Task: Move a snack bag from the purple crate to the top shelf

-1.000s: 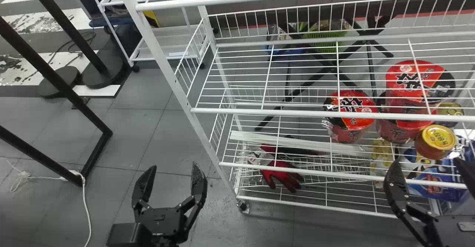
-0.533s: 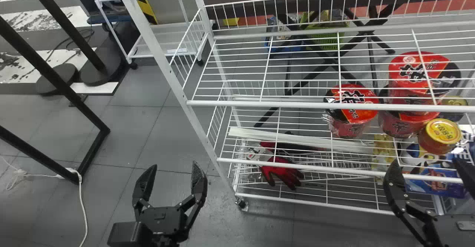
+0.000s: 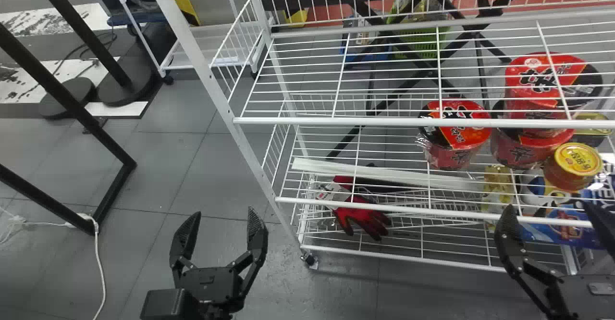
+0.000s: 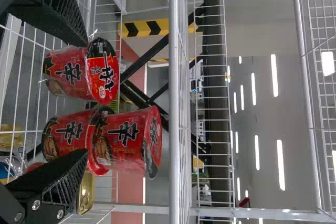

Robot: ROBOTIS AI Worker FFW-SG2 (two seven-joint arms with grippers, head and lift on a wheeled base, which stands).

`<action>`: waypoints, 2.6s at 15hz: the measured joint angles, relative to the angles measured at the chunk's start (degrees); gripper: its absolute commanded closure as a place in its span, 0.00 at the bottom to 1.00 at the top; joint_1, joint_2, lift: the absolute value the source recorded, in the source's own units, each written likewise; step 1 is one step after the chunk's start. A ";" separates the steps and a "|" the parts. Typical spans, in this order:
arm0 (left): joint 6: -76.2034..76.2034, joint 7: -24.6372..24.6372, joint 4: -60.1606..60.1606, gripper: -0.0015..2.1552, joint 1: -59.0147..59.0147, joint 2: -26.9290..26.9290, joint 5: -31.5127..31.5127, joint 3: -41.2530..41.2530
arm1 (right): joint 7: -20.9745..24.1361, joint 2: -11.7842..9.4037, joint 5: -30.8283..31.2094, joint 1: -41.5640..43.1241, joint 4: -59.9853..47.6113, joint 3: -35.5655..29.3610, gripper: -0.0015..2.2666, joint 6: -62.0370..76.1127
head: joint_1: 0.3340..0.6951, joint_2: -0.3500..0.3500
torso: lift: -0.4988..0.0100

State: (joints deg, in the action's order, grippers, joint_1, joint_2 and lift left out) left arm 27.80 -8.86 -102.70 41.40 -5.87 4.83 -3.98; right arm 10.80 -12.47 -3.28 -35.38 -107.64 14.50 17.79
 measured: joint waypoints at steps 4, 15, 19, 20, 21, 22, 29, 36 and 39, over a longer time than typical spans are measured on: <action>0.01 0.13 0.45 0.05 -0.18 0.01 0.00 0.03 | -0.25 -0.08 -0.20 0.21 1.44 -0.03 0.04 3.74 | 1.00 0.86 | 0.10; 0.31 0.07 1.36 0.05 -0.71 -0.02 0.08 0.03 | -0.20 -0.02 -0.91 0.31 2.35 -0.17 0.04 6.13 | 1.00 0.86 | 0.10; 0.48 0.07 1.36 0.05 -0.71 -0.02 0.10 0.03 | -0.24 -0.01 -1.35 0.36 2.56 -0.17 0.04 6.69 | 1.00 0.85 | 0.10; 0.52 0.07 1.38 0.05 -0.71 -0.02 0.10 0.03 | -0.16 0.00 -1.37 0.39 2.60 -0.17 0.04 6.73 | 1.00 0.85 | 0.10; 0.53 0.07 1.42 0.05 -0.72 -0.02 0.12 0.03 | -0.09 0.00 -1.38 0.43 2.63 -0.17 0.04 6.73 | 1.00 0.85 | 0.10; 0.53 0.07 1.43 0.05 -0.72 -0.02 0.14 0.03 | -0.08 0.00 -1.38 0.46 2.66 -0.17 0.04 6.76 | 1.00 0.85 | 0.10; 0.71 0.07 1.61 0.05 -0.79 -0.02 0.17 0.03 | -0.07 -0.01 -1.92 0.57 3.44 -0.25 0.03 9.24 | 1.00 0.85 | 0.09; 1.06 0.07 1.71 0.05 -0.80 -0.02 0.26 0.02 | -0.18 0.05 -1.99 0.56 3.63 -0.26 0.02 10.33 | 1.00 0.85 | 0.09; 1.06 0.07 1.73 0.05 -0.81 -0.02 0.26 0.03 | -0.18 -0.13 -1.90 -0.22 3.34 -0.37 0.03 11.93 | 1.00 0.85 | 0.09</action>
State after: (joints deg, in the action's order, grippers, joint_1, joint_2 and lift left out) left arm 28.87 -8.79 -100.97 40.59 -5.89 5.10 -3.95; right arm 10.62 -12.60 -5.17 -35.60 -104.30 14.13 29.72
